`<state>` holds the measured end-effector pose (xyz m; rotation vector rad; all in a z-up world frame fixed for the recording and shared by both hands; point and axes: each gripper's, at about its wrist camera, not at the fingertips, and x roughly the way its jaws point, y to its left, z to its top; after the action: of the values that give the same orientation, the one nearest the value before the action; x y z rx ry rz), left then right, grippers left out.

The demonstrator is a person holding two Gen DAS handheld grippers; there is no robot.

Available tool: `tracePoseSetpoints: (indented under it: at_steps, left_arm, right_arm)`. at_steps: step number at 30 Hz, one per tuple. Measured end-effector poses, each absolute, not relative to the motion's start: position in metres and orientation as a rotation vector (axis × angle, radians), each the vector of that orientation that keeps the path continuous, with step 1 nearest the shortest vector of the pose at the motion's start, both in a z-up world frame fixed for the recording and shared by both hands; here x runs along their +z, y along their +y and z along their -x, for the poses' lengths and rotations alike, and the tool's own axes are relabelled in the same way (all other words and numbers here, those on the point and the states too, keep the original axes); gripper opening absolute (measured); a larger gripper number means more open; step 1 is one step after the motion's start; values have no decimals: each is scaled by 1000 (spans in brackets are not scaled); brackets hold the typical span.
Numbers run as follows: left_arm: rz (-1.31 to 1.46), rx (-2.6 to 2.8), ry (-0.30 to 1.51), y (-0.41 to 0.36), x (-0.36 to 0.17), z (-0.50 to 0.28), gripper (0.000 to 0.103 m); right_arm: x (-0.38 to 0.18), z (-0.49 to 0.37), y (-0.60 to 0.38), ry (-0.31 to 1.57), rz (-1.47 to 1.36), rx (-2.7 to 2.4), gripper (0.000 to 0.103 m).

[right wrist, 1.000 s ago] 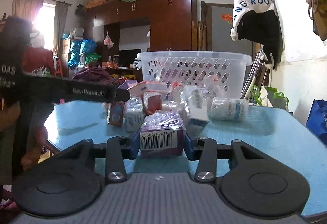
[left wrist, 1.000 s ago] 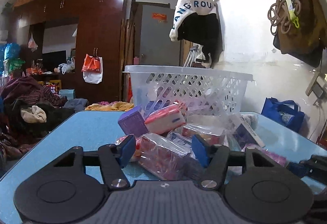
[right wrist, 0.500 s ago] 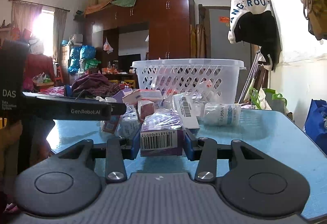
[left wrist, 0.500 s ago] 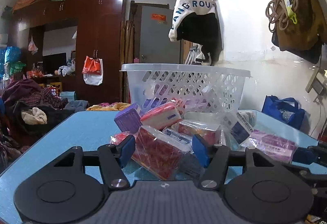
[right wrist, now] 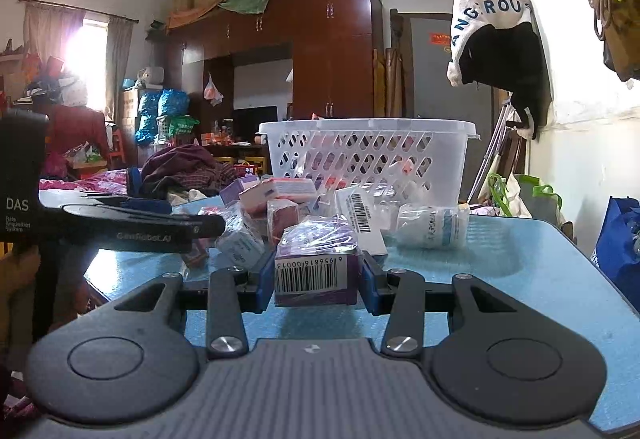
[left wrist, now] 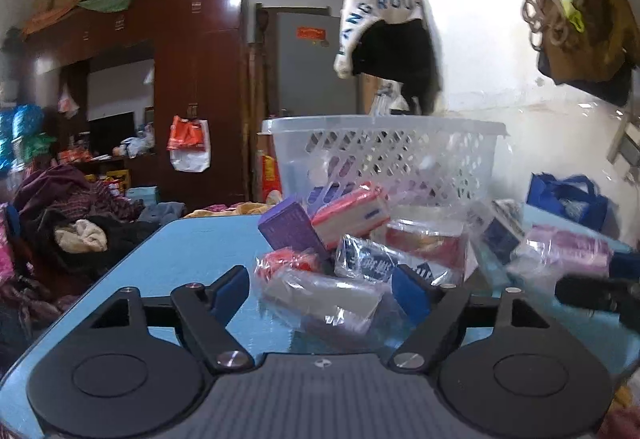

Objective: Organize objects
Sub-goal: 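Grasp a red plastic pack with the left tool while the right tool grasps a barcoded purple pack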

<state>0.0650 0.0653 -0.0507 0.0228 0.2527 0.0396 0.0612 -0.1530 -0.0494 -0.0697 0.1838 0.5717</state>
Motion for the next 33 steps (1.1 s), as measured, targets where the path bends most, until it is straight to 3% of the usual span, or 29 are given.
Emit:
tracePoseSetpoints:
  at_steps: [5,7,14,16,27,33]
  left_arm:
    - [-59,10,291,72,-59,-66,81]
    - [-77,5,310,71,-61,-64,70]
    - [-150,-5,306,75,-63,-48,70]
    - [-136,6,301,78,-62,-46,64]
    - [-89,-13,194,71,-39,-46,63]
    - [11,-93,209,72,1,-84,63]
  right_arm:
    - [-50,-61,-152,186,74,572,46]
    - [-49,-61,-153,186,75,571,46]
    - [-49,-60,-154,185,74,576,46]
    - [-49,-60,-154,183,76,575,46]
    - [-26,-62,-177,145,3,567,46]
    - [23,-94,-174,59,14,559,46]
